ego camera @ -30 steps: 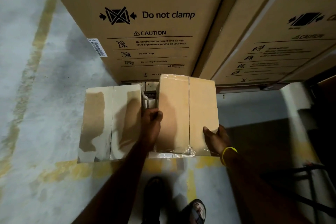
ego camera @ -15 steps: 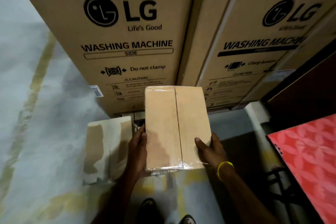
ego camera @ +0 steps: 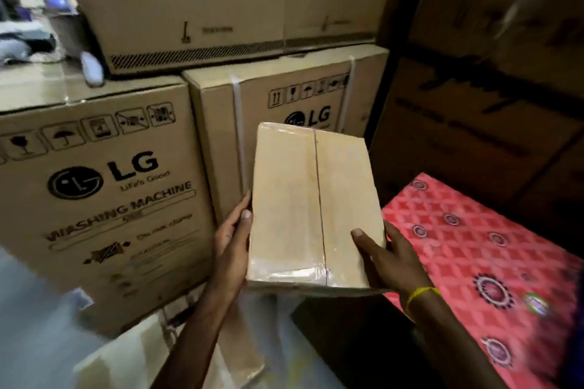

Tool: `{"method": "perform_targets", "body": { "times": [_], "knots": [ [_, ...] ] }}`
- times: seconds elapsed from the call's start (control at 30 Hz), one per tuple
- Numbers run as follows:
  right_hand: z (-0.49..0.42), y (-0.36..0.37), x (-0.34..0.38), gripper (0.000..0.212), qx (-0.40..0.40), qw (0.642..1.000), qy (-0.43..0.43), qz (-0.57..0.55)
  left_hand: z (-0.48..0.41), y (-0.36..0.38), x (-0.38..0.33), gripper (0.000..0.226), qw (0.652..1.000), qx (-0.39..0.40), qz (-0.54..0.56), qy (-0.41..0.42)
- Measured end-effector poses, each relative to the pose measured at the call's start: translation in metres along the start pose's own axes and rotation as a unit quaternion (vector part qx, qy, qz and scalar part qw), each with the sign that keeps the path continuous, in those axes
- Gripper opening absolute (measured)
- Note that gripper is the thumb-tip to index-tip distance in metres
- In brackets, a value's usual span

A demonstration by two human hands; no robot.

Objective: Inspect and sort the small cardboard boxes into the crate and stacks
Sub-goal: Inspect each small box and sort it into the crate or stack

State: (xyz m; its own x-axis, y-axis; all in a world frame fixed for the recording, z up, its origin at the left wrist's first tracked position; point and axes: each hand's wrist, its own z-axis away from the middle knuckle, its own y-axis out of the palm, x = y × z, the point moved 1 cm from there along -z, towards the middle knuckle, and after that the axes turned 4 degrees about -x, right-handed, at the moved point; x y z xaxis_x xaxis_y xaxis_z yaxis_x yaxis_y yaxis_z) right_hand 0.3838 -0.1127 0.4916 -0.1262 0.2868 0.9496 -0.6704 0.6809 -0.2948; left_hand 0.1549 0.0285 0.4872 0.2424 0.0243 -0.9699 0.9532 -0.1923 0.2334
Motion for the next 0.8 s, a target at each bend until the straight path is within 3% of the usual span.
{"method": "perform_targets", "body": {
  "times": [0.17, 0.37, 0.43, 0.67, 0.8],
  "knots": [
    [0.031, -0.089, 0.033, 0.038, -0.112, 0.993, -0.021, -0.038, -0.005, 0.094, -0.041, 0.035, 0.988, 0.147, 0.038, 0.006],
    [0.066, -0.178, 0.027, 0.035, -0.250, 0.968, -0.016, -0.028, 0.021, 0.192, -0.049, 0.038, 0.956, 0.278, 0.053, -0.081],
    [0.080, -0.202, 0.019, 0.035, -0.276, 0.961, -0.005, -0.034, 0.033, 0.219, -0.047, 0.038, 0.944, 0.309, 0.052, -0.101],
    [0.121, -0.262, -0.001, 0.072, -0.352, 0.934, 0.044, -0.035, 0.080, 0.288, -0.030, 0.037, 0.913, 0.374, 0.053, -0.152],
    [0.131, -0.291, -0.004, 0.050, -0.367, 0.928, 0.049, -0.044, 0.101, 0.314, -0.025, 0.035, 0.899, 0.400, 0.056, -0.171]
  ]
}}
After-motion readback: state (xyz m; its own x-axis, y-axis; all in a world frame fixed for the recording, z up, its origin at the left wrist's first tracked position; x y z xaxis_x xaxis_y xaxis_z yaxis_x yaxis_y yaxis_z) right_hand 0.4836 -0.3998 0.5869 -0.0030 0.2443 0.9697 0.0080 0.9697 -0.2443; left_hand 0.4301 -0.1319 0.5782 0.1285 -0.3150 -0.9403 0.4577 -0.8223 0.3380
